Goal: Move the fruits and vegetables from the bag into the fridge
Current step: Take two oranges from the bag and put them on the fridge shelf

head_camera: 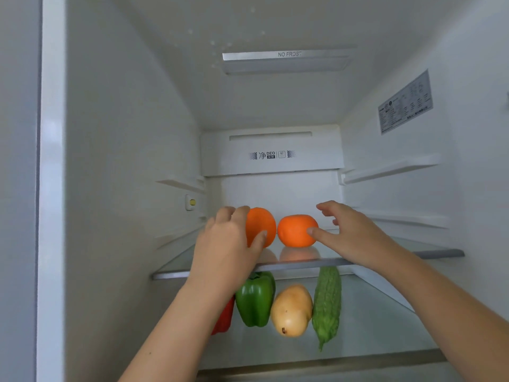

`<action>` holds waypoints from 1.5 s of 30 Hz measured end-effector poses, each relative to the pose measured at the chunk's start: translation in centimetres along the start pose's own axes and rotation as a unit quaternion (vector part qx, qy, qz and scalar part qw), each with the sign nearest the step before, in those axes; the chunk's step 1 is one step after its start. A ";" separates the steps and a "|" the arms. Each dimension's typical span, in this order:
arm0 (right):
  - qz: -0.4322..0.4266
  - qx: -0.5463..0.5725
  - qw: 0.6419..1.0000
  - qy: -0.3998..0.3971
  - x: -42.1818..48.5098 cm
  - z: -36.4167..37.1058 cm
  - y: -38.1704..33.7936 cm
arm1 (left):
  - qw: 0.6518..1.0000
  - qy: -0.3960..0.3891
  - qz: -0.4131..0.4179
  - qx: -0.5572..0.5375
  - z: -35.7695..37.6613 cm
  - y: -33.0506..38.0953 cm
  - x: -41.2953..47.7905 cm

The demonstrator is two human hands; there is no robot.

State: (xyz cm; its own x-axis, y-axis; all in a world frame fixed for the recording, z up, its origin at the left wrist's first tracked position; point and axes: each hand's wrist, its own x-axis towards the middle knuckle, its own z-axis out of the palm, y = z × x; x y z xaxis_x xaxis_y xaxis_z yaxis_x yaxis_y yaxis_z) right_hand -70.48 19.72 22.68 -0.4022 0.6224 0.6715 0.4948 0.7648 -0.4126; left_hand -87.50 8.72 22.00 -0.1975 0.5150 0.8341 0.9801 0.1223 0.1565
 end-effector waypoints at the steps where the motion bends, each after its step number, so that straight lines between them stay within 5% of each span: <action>1: -0.011 -0.014 1.000 0.023 -0.9 -0.1 -0.5 | 1.000 0.010 0.017 0.007 -0.1 0.2 -0.7; 9: -0.123 -0.133 0.962 0.203 -9.4 1.5 -4.1 | 0.988 0.062 0.126 -0.066 -0.3 2.6 -8.4; 27: 0.117 -0.323 0.934 0.093 -33.4 2.0 -3.9 | 0.948 -0.081 0.190 -0.243 2.0 7.6 -26.6; 45: 0.312 -0.463 0.805 0.201 -56.0 -15.2 -7.1 | 0.770 -0.131 0.355 -0.513 -7.4 29.2 -37.7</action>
State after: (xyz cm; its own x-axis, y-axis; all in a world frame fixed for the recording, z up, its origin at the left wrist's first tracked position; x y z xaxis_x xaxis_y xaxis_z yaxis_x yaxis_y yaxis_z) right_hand -39.81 -23.10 -2.59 0.3372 0.5904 0.7333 0.9407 -0.2430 -0.2369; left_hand -51.32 -13.43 -0.94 0.5306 0.3122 0.7880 0.3173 -0.9353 0.1569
